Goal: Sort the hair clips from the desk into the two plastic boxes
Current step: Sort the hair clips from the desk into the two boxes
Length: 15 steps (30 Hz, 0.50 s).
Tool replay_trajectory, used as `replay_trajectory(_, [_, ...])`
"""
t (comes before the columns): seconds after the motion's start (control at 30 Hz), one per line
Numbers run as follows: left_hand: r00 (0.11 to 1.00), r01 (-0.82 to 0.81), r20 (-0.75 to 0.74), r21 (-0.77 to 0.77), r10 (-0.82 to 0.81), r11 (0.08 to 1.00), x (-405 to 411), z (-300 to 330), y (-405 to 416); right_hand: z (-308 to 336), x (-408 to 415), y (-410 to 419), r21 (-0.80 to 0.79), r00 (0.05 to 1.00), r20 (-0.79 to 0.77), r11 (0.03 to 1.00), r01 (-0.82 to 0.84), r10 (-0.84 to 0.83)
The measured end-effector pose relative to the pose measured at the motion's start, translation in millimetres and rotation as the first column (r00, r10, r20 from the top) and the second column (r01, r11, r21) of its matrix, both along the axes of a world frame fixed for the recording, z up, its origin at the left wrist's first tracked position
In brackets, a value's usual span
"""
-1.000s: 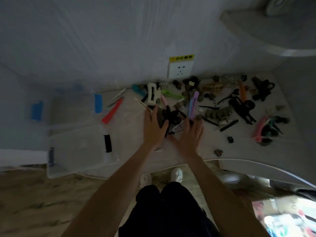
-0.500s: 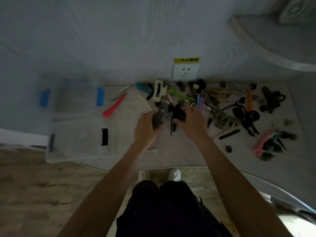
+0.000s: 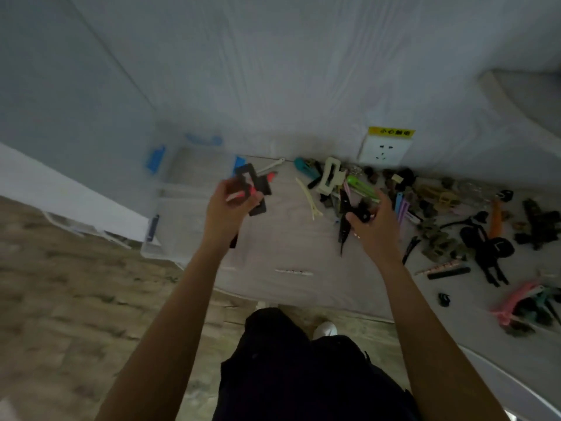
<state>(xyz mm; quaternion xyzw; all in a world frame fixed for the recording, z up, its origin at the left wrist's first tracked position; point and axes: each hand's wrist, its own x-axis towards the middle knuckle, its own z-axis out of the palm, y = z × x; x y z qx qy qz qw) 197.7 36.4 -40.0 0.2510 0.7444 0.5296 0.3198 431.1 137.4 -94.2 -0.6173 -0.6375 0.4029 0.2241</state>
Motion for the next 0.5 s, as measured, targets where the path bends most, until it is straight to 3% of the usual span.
replay_trajectory(0.1, [0.999, -0.045, 0.001, 0.055, 0.045, 0.997, -50, 7, -2, 9, -17, 4, -0.301, 0.935, -0.321, 0.952, 0.051, -0.152])
replay_trajectory(0.17, [0.998, -0.047, -0.031, 0.079, 0.049, 0.996, -81, 11, -1, 16, -31, 4, -0.410, 0.868, -0.423, 0.909, 0.073, -0.261])
replay_trajectory(0.37, [0.990, 0.108, -0.090, -0.001, -0.108, 0.994, -163, 10, 22, 40, -106, 1, -0.373, 0.795, -0.568, 0.928, -0.017, -0.213])
replay_trajectory(0.43, [0.981, 0.173, -0.073, -0.114, -0.182, 0.978, -183, 2, 35, 48, -142, 3, -0.321, 0.780, -0.605, 0.945, -0.061, -0.156])
replay_trajectory(0.5, [0.956, 0.238, -0.101, -0.276, -0.274, 0.931, -187, -11, 45, 57, -168, 5, -0.224, 0.825, -0.562, 0.971, -0.087, -0.055])
